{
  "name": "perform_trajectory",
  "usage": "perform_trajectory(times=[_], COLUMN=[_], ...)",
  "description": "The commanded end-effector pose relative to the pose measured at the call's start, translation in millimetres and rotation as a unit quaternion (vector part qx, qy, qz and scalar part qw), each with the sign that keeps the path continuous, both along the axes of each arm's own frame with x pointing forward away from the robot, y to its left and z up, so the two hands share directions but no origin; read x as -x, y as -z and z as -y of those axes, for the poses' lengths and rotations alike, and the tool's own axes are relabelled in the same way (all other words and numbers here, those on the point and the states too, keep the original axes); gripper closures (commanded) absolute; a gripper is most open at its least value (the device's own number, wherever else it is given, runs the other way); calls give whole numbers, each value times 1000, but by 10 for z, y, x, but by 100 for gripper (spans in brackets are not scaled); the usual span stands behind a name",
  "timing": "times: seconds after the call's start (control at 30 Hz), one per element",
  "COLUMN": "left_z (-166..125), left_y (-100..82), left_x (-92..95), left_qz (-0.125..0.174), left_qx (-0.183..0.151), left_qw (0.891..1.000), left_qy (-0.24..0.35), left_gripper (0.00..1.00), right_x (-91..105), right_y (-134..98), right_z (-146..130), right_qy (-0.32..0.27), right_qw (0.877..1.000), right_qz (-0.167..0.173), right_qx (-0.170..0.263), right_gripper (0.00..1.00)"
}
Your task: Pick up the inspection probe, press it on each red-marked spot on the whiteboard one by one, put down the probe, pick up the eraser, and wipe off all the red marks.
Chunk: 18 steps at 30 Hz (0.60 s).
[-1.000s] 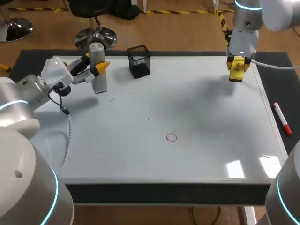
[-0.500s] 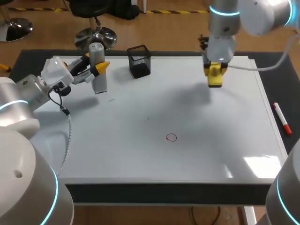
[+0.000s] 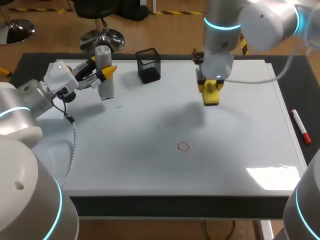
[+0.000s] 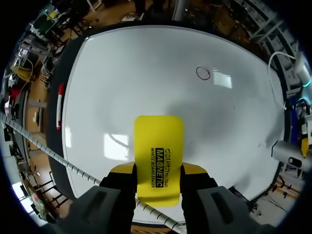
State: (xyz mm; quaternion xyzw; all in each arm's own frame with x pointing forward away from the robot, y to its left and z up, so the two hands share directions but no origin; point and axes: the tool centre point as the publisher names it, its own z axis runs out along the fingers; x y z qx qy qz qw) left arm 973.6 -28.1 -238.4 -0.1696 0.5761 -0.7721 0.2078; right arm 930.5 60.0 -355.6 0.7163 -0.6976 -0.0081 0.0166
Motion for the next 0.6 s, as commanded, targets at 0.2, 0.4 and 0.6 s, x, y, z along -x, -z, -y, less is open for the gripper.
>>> perform_trajectory(times=[0.2, 0.4, 0.6], left_z=[3, 3, 3], left_y=[-6, -6, -6], left_x=[-7, -7, -7], left_qz=[0, 0, 0], left_qx=[0, 0, 0], left_qw=[1000, 1000, 1000], left_qy=[0, 0, 0], left_gripper=[100, 100, 100], right_x=[469, 721, 949], right_y=[50, 80, 105], right_z=[-478, -738, -883], right_qy=[-30, -48, -58], right_qw=[999, 998, 998], right_qz=[28, 24, 16], right_qx=[28, 20, 9], right_gripper=[100, 100, 100])
